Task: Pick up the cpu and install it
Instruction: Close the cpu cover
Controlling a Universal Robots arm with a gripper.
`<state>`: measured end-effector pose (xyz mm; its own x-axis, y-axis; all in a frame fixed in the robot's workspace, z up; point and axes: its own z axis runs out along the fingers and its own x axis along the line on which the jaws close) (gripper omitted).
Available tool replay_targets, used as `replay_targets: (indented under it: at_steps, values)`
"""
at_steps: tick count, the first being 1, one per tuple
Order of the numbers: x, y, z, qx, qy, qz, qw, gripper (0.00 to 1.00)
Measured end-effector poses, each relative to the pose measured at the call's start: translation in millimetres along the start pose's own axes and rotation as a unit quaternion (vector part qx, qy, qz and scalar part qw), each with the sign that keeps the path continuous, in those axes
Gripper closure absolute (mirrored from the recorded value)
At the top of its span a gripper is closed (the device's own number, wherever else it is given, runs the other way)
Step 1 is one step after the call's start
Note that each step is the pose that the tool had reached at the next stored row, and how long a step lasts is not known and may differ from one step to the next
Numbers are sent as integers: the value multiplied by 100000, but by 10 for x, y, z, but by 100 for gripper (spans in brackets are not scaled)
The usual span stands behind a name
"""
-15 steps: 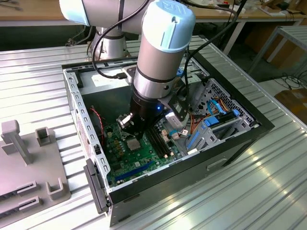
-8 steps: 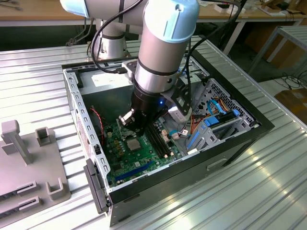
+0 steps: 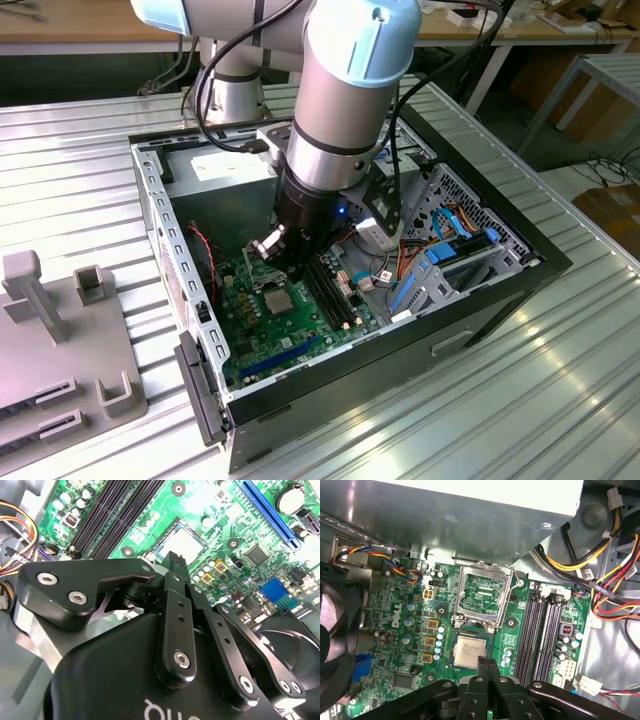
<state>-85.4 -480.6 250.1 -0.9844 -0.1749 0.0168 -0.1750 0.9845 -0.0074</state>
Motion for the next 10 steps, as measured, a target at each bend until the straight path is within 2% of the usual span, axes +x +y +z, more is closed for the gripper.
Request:
replay_targets:
  at_steps: [10]
  values:
    - [-48, -3, -1, 50, -19, -2740, 99962, 89]
